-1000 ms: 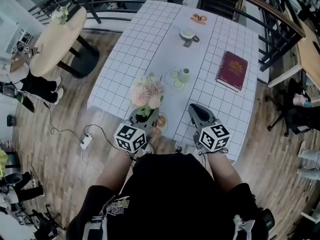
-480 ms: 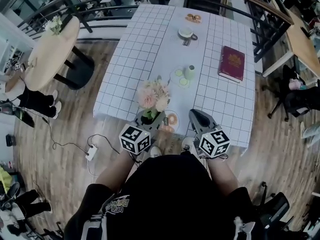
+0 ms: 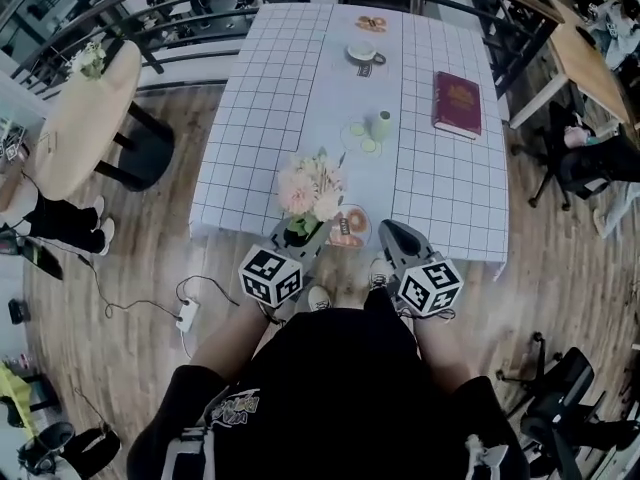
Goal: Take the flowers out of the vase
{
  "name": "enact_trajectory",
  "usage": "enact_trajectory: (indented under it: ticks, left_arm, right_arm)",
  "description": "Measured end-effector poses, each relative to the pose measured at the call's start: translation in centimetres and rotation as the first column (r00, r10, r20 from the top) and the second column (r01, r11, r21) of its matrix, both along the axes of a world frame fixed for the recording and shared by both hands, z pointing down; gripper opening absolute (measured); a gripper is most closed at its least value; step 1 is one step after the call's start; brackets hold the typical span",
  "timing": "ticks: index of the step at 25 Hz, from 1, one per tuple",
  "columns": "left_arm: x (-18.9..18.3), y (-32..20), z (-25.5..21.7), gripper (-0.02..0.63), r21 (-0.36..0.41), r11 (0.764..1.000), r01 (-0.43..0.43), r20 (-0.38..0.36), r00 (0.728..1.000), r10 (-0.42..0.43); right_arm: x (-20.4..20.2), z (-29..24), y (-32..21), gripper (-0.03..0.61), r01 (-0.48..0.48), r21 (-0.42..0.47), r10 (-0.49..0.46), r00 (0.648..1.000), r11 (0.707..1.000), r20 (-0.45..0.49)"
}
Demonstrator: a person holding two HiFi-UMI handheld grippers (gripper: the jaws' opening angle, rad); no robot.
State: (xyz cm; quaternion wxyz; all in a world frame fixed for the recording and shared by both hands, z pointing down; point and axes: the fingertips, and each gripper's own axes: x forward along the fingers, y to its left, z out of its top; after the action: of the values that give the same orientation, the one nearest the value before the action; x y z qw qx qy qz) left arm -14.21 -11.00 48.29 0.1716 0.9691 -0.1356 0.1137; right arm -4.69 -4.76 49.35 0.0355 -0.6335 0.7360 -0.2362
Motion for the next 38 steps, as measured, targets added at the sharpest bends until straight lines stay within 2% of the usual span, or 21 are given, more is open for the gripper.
enact_trajectory:
  ticks: [7, 19, 38]
  left_arm:
    - [-2.0, 0.8, 0.4, 0.074, -0.009, 0.999, -0.04, -0.006, 0.999, 0.04]
    - [-3.0, 1.8, 0.2, 0.074, -0.012, 0.995, -0.102, -0.024, 0.995, 0.101]
    - [-5.2, 1.6, 0.3, 0.074, -0.004, 0.997, -0.077, -0.027, 0.997, 0.077]
  right_arm:
    - [-2.4, -0.4, 1.2, 0.021, -0.038, 0.006, 0.039, 0.999, 0.999, -0.01]
    - [-4.3, -1.0, 2.4, 0.021, -0.084, 0.004, 0.084, 0.996, 0.996, -0.022]
    - [-5.7, -1.1, 1.6, 0.021, -0.061, 0.009, 0.061, 0.997, 0.998, -0.039]
